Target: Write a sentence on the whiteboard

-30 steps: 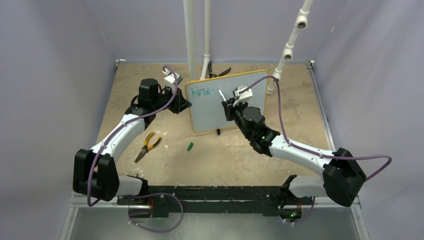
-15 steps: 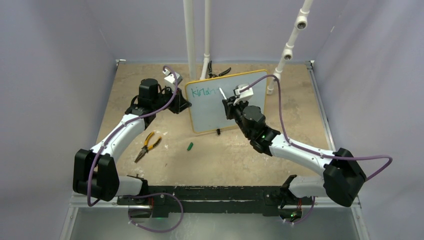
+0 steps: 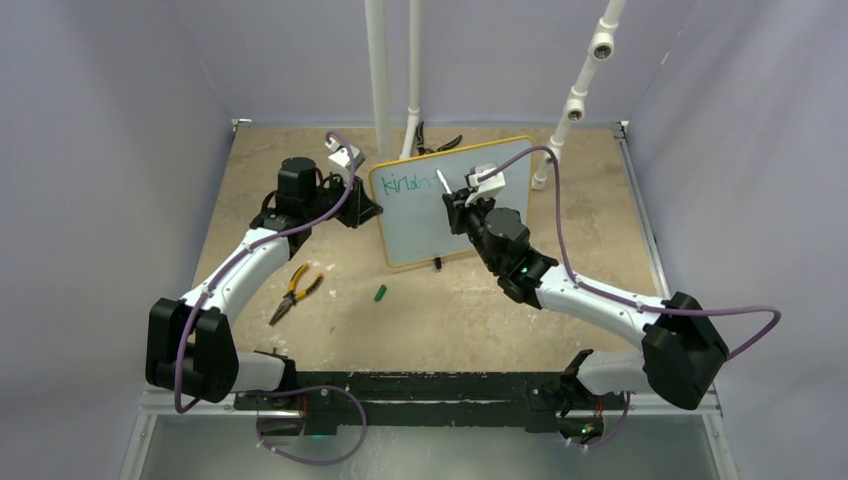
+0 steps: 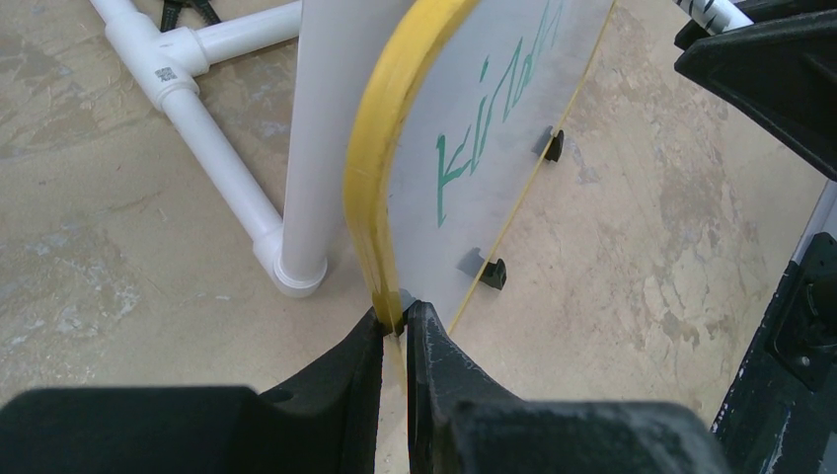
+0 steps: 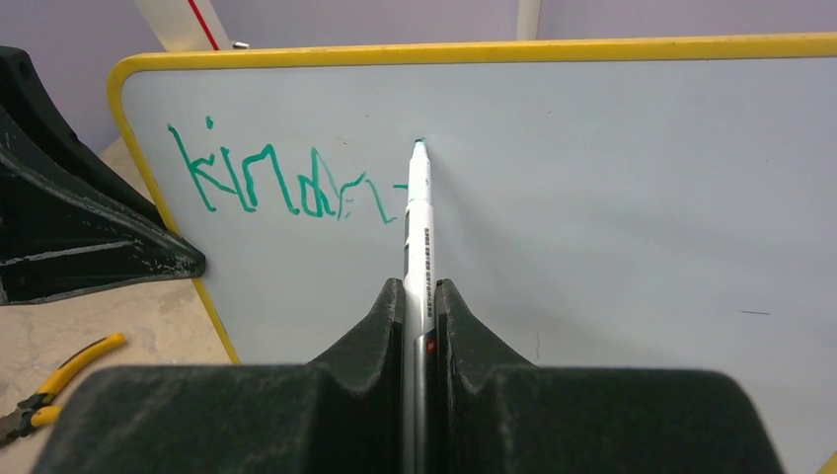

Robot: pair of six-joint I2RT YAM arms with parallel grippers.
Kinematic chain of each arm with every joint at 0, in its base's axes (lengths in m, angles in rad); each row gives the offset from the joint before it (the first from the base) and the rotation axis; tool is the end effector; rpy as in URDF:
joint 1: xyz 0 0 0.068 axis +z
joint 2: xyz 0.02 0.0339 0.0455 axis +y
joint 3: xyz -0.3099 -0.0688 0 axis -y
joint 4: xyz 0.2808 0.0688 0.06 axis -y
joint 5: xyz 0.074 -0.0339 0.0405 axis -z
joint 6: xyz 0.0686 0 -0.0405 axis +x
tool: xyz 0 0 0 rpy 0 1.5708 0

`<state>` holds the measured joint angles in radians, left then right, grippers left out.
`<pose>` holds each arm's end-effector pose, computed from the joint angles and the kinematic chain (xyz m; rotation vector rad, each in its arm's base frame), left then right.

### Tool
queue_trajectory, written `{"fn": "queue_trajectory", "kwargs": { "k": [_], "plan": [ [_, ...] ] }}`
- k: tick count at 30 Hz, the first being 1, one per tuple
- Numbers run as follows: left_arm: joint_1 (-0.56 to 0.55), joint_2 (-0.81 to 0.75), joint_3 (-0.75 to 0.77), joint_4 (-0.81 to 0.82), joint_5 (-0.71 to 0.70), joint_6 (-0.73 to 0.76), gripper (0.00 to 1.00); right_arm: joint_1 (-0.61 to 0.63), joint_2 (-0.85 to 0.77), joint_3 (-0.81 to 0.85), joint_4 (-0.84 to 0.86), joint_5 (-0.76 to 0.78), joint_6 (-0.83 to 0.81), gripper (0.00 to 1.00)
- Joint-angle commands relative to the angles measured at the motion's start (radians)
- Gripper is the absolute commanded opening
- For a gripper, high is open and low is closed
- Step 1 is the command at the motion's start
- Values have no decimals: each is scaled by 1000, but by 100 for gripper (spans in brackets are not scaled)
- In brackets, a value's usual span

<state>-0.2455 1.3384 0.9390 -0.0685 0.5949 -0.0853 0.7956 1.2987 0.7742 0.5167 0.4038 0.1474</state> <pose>0.3277 -0.1217 0.3022 0.5388 1.9741 -0.8117 0.2620 0.2289 0.3222 -0.1967 1.5813 0.4190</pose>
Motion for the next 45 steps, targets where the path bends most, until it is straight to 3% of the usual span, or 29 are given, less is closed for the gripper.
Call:
{"fn": "queue_trajectory", "kwargs": {
  "k": [1, 21, 34, 45],
  "plan": [
    [2, 8, 28, 22, -56, 28, 0, -13, 19, 17, 4, -9, -18, 0],
    [2, 10, 28, 24, -57, 27, 0, -12, -2, -52, -54, -50, 10, 0],
    [2, 9, 28, 25, -58, 27, 0, -12, -42, -59, -99, 69, 65, 0],
    [2, 8, 28, 22, -61, 26, 0, -12, -124, -90, -11, 31, 13, 0]
  ]
}}
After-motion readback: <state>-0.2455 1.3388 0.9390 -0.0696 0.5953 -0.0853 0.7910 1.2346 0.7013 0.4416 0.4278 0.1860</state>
